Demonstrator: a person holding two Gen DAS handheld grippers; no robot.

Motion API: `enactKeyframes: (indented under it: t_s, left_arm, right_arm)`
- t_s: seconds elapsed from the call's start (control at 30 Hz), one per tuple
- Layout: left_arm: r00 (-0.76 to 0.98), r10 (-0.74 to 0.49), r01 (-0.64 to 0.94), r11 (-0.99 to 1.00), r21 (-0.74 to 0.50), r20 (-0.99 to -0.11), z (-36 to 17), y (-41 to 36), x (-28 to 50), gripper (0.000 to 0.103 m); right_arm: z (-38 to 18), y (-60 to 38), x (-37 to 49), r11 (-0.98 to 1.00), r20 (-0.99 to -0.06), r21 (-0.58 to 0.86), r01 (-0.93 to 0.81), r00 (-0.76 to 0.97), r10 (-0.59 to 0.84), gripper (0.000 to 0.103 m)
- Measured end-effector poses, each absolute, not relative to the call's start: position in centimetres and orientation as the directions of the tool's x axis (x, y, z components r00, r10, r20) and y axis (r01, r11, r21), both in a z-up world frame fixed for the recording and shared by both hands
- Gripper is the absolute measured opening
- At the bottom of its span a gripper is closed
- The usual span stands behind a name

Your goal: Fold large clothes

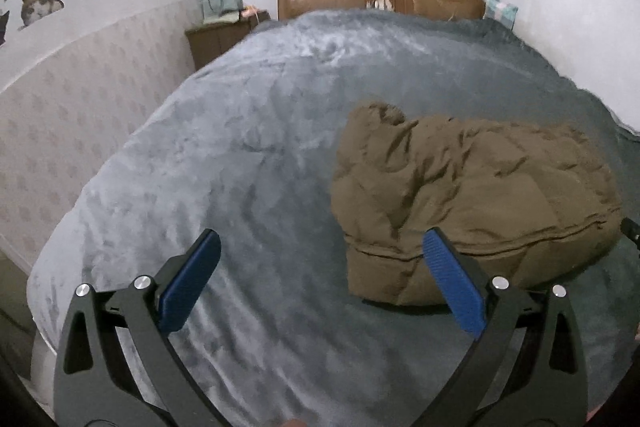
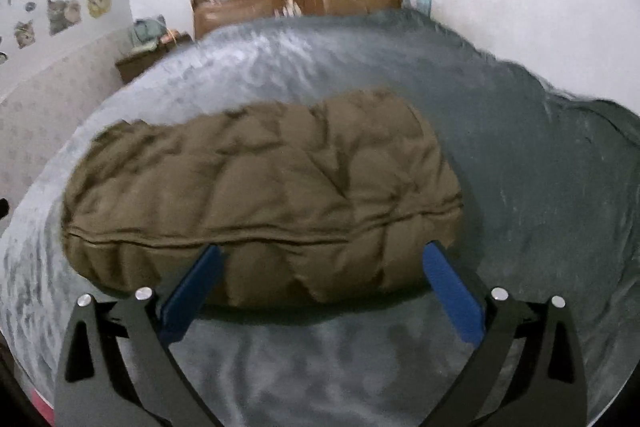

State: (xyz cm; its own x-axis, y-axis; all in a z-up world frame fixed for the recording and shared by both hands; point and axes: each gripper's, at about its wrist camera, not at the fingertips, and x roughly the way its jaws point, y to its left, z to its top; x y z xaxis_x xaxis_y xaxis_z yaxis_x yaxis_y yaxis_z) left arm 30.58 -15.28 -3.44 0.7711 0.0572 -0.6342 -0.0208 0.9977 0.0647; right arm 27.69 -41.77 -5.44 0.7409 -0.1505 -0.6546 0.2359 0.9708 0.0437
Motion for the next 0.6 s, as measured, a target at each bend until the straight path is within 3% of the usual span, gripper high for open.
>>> enactKeyframes:
  t_s: [0.6]
  left_arm:
    - [0.832, 0.008, 0.005, 1.000, 0.021, -0.555, 1.0, -16.9, 22.9, 0.100]
  right_arm:
    - [-0.2, -37.4, 23.7, 0.965, -0.604, 0.017, 0.260, 0.772, -0.197, 0.101]
